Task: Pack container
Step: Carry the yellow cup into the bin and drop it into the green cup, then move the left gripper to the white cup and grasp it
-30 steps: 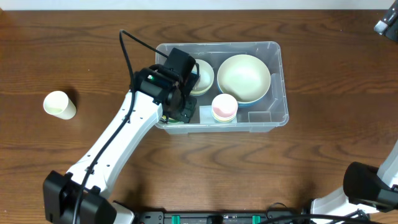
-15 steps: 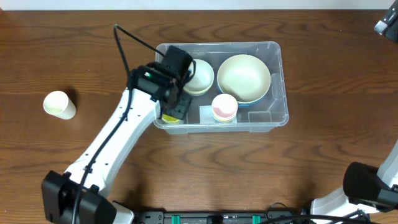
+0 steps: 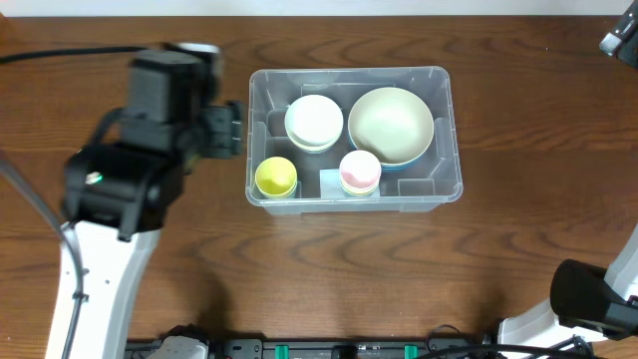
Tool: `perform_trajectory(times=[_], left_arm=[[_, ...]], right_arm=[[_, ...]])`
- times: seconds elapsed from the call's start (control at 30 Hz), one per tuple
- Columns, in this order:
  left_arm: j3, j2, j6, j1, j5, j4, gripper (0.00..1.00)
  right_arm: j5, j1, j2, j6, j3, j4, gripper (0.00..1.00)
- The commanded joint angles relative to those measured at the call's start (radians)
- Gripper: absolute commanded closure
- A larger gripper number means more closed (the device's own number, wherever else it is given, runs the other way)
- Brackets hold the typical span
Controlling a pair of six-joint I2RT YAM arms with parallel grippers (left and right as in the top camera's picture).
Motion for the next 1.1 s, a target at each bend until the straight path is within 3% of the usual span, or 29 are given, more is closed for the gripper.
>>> perform_trajectory(times=[0.0,0.2,0.8,1.07], left_arm=[[0.006,0.016,-0.014,0.106,-0.019,0.002,0.25],[0.006,0.102,-0.072,0.285,-0.019,0.042,0.25],[0.006,0.571,-0.13,0.583,-0.019,0.089,0.2],[0.005,0.691,-0.106,0.628,-0.019,0.096,0.2]], right_arm=[[0.011,-0.006,-0.002,0.018,-0.001,0.0,0.01],[0.011,-0.006,-0.002,0.018,-0.001,0.0,0.01],[0.011,-0.006,-0.002,0.018,-0.001,0.0,0.01],[0.011,-0.006,-0.002,0.018,-0.001,0.0,0.01]])
